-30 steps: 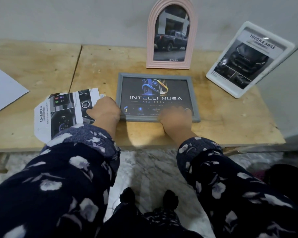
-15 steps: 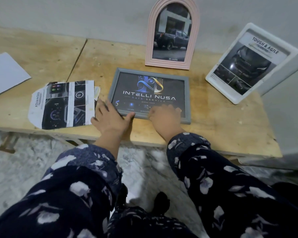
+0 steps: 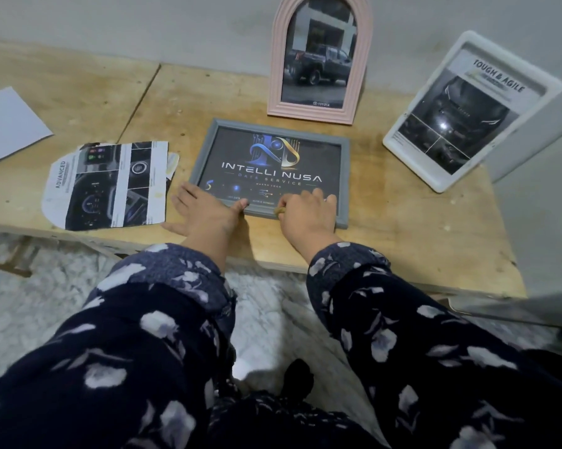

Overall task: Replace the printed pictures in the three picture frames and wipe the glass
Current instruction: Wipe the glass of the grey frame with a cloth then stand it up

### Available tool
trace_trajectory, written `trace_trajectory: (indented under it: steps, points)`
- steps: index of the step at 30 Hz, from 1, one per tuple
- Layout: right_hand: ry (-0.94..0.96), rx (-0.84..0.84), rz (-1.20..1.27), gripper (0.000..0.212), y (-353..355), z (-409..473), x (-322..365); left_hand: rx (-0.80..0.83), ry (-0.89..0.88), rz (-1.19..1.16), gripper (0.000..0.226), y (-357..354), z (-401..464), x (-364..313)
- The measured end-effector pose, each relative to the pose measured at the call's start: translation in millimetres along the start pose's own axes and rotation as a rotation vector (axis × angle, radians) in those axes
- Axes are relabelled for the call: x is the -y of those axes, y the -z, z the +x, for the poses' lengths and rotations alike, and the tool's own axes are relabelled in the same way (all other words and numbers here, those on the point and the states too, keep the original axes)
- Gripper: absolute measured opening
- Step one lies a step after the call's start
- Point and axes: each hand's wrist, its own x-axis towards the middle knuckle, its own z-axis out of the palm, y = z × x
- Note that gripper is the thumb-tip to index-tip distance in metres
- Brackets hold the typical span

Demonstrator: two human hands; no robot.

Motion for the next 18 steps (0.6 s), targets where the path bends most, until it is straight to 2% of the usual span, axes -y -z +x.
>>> trace_trajectory:
  steps: [14,18]
  points:
    - [-0.113,-0.012,-0.105,0.029,6,-23,-67,-0.003,0.024,0.008,0.123,-1,-2,0]
    - [-0.063,-0.02,-0.31,0.027,17,-25,-74,-0.011,0.026,0.031,0.124,1,-3,-4]
